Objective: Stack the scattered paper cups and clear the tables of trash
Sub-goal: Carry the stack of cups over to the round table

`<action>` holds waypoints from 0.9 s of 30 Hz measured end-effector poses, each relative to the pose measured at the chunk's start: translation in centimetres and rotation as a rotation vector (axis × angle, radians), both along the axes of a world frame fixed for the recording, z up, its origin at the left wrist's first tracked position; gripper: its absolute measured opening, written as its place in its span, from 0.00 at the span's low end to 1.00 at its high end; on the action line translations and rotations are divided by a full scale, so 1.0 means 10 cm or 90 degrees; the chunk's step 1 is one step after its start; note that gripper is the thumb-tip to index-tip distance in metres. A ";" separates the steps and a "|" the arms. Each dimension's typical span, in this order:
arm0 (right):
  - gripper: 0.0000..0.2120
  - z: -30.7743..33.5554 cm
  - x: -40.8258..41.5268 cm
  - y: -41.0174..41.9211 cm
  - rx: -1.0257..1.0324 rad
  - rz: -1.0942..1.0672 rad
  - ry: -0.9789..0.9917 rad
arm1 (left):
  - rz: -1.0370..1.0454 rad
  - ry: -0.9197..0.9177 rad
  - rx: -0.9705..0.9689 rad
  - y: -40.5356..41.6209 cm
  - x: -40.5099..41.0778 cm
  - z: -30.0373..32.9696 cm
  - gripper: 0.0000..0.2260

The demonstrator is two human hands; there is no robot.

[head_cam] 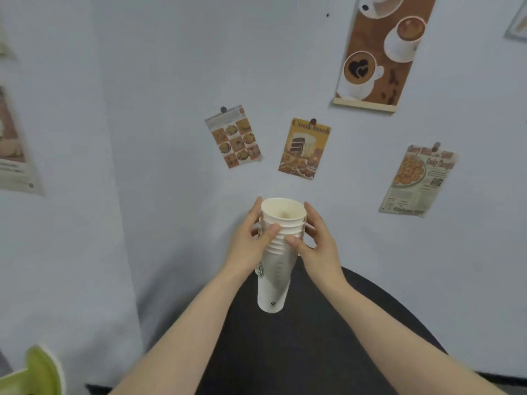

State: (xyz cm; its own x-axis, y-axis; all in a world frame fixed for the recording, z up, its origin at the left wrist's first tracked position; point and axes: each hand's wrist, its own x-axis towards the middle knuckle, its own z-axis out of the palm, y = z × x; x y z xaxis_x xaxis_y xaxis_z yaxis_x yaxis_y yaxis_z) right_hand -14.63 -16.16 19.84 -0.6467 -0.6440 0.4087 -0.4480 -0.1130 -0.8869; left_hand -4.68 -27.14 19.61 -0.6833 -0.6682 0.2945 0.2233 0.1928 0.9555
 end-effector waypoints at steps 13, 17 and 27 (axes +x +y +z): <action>0.32 0.96 -1.06 -1.44 -0.049 -0.080 0.047 | -0.053 0.056 -0.035 -1.54 -1.28 0.95 0.31; 0.32 1.02 -1.28 -1.67 -0.046 -0.096 0.051 | -0.071 0.064 -0.042 -1.78 -1.57 0.97 0.32; 0.33 0.57 -1.69 -1.88 0.013 -0.137 0.055 | -0.096 0.029 -0.001 -2.01 -1.94 0.54 0.32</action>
State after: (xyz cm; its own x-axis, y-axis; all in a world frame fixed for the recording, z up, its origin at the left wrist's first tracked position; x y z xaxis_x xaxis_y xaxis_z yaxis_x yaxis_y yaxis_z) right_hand -31.51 -34.94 25.57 -0.7334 -0.5039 0.4563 -0.5340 0.0115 -0.8454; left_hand -24.06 -47.25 24.98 -0.7615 -0.5590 0.3281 0.2923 0.1557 0.9436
